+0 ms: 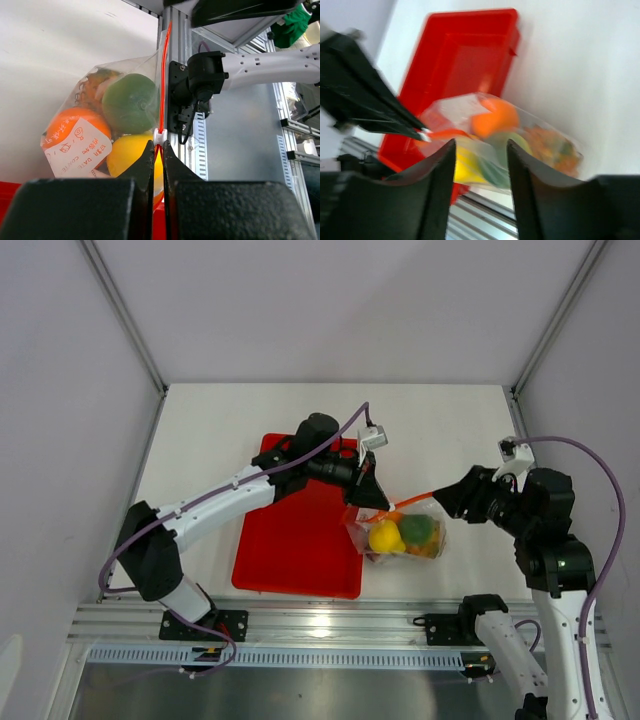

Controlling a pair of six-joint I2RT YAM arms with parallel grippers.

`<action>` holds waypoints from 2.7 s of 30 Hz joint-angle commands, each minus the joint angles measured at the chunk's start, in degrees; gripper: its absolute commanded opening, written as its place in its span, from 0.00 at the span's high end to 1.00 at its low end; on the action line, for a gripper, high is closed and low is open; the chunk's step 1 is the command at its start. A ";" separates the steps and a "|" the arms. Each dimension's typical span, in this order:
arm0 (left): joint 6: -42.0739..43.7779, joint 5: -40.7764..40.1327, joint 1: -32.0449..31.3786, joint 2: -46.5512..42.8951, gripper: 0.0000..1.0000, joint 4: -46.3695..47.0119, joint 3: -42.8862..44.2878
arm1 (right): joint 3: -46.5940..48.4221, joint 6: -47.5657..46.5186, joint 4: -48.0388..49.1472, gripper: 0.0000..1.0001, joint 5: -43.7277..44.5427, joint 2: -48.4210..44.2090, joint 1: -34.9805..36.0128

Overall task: Place the food in the zip-top bag and seal the zipper
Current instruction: Zip the zipper food storage bag at the center of the board.

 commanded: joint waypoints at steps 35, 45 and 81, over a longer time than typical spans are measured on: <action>1.27 9.07 0.20 2.55 0.99 1.97 4.94 | 1.00 -11.69 -0.48 0.65 -19.30 13.65 8.93; 0.57 9.25 0.20 3.34 1.00 2.15 5.55 | 1.09 -11.16 0.40 0.93 -18.50 13.39 9.90; 0.89 9.33 0.47 5.98 0.67 8.74 9.68 | 1.00 -5.19 -0.31 1.00 -5.92 6.71 6.29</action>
